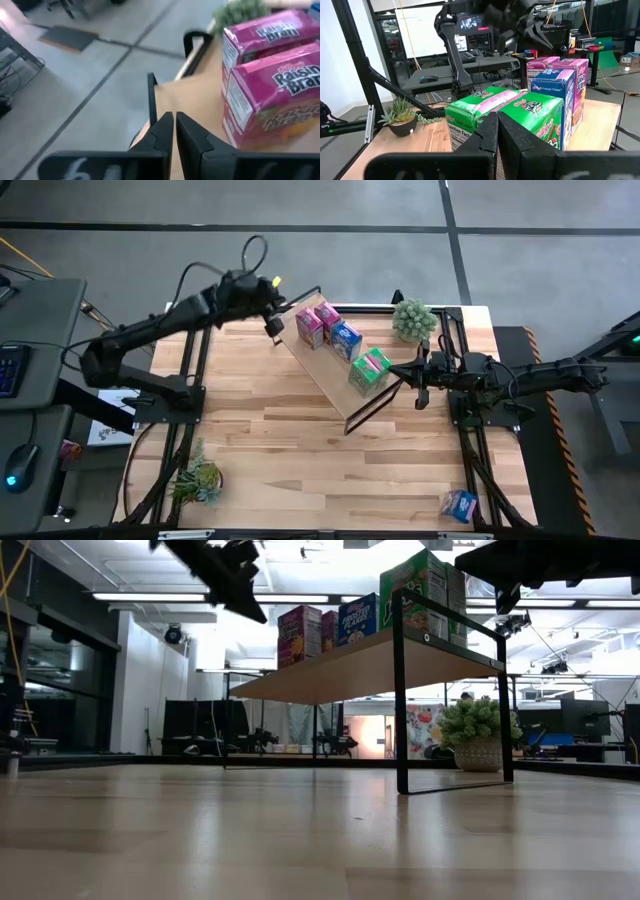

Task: Stack cereal on shelf
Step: Put the purple cereal box aligned with the other purple cereal box on the shelf

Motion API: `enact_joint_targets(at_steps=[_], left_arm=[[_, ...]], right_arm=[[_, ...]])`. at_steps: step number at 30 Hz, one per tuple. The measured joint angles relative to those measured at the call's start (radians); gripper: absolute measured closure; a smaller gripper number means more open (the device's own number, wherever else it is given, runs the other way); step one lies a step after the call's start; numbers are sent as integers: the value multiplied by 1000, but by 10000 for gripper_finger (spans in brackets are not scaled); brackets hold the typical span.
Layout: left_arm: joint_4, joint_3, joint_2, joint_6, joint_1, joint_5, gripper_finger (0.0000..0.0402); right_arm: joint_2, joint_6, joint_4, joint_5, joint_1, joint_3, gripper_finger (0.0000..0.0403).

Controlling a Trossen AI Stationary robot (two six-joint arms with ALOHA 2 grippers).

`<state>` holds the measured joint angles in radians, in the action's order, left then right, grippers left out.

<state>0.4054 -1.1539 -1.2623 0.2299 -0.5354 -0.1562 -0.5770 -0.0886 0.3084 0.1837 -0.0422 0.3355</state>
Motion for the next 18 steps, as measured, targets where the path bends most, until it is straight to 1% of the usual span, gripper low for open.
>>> enact_joint_targets(at_steps=[4,8,14,18], left_arm=[[-254,203,62,-99,11,0,399],[-436,313,74,-187,22,-2,401],[-536,373,73,-273,48,-10,401],[-540,388,66,-298,74,-23,401]], right_arm=[[0,3,0,0,0,0,402],[0,1,1,0,0,0,402],[0,2,1,0,0,0,402],[0,1,2,0,0,0,402]])
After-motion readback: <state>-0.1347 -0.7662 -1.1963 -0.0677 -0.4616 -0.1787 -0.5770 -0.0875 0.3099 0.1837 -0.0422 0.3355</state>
